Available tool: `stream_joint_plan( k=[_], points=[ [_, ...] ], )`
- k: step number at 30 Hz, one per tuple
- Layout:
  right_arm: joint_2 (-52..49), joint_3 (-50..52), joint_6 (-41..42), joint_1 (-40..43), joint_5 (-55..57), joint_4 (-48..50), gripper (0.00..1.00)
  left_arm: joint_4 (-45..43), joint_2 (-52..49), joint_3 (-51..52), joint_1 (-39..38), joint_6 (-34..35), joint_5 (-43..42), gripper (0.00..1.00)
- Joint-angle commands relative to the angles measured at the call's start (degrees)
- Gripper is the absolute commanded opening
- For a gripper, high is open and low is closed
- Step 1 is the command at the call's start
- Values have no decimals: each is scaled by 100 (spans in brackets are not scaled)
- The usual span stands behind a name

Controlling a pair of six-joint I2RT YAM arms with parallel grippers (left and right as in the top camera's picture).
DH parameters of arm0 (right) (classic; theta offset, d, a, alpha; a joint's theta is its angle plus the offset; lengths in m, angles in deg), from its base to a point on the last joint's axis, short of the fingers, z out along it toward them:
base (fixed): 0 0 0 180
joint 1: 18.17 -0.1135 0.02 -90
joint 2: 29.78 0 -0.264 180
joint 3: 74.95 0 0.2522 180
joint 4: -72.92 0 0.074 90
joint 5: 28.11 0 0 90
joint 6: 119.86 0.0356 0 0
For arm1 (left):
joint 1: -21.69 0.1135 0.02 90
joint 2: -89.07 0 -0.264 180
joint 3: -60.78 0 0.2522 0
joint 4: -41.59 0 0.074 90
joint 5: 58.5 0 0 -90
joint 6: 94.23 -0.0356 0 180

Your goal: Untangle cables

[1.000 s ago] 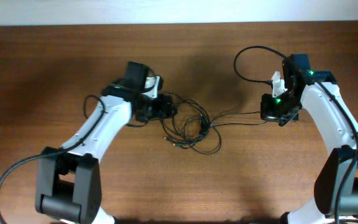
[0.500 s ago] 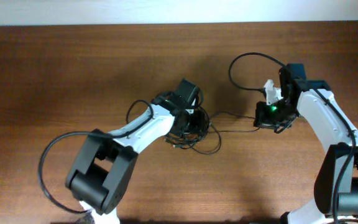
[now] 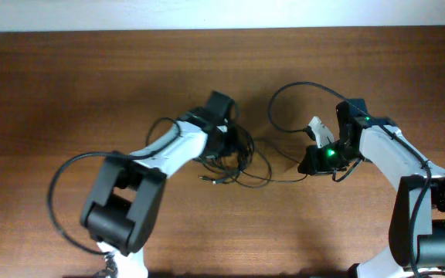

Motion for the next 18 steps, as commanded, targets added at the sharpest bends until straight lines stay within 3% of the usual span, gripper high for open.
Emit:
stream_joint_plan(
  k=[1,6,7,8,10,11,13,16,18],
  points=[
    [-20,197,-107,-33,70,181,4,-11,726,-284,431,-26,85,0],
    [-20,435,-68,-33,-131,472,5,197,1021,-282,542,122,-229,1],
    [-20,435,-68,-50,-225,470,6,271,986,-282,490,120,-264,15],
    [-20,435,-68,-74,-240,468,10,341,946,-282,400,46,-262,43],
    [-20,470,-68,-186,-232,470,14,337,776,-282,138,-363,-262,82],
    [-20,494,-68,-247,-234,470,14,339,728,-282,39,-481,-262,86],
    [-20,533,-70,-374,-229,492,13,352,551,-282,-219,-811,-208,85],
    [-20,557,-70,-560,-195,533,13,352,258,-282,-455,-785,372,84],
    [-20,557,-68,-625,-125,538,13,321,50,-282,-516,-715,466,76]
  ],
)
